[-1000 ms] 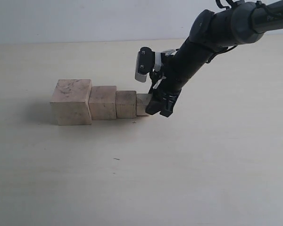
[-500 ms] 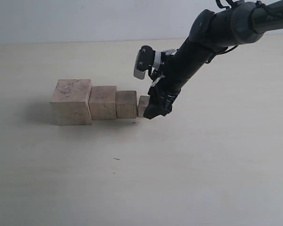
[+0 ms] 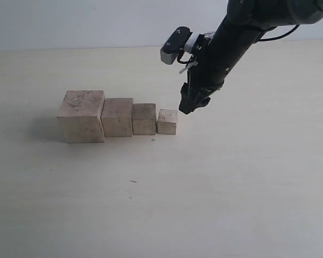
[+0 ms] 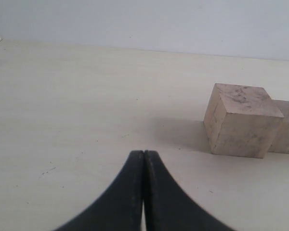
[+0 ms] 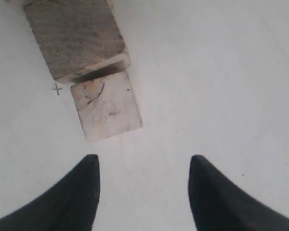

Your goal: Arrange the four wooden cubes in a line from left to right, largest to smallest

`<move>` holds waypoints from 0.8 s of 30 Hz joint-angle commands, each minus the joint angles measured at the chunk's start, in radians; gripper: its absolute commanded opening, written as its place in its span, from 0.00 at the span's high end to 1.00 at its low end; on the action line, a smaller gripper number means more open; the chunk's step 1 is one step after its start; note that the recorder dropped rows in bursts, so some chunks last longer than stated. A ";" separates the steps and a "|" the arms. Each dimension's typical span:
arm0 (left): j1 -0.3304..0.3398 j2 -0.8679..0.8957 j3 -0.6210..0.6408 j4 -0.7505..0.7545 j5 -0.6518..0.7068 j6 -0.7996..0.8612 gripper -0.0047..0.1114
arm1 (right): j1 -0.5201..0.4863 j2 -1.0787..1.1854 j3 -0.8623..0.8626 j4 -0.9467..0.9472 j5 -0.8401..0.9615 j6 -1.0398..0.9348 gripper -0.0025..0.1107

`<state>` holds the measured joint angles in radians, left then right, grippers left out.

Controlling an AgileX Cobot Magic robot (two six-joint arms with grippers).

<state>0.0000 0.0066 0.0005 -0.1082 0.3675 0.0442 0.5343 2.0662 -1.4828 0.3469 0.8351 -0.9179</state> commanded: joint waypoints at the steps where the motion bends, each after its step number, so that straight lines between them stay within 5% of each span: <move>1: 0.000 -0.007 0.000 0.001 -0.012 0.000 0.96 | 0.001 0.009 -0.002 -0.018 0.049 0.032 0.67; 7: 0.000 -0.007 0.000 0.001 -0.012 0.000 0.96 | 0.001 0.065 -0.002 -0.018 0.038 0.029 0.83; 24: 0.000 -0.007 0.000 0.001 -0.012 0.000 0.96 | 0.001 0.122 -0.002 0.091 -0.072 0.029 0.84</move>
<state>0.0000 0.0066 0.0005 -0.1082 0.3675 0.0442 0.5343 2.1885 -1.4828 0.4205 0.7790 -0.8938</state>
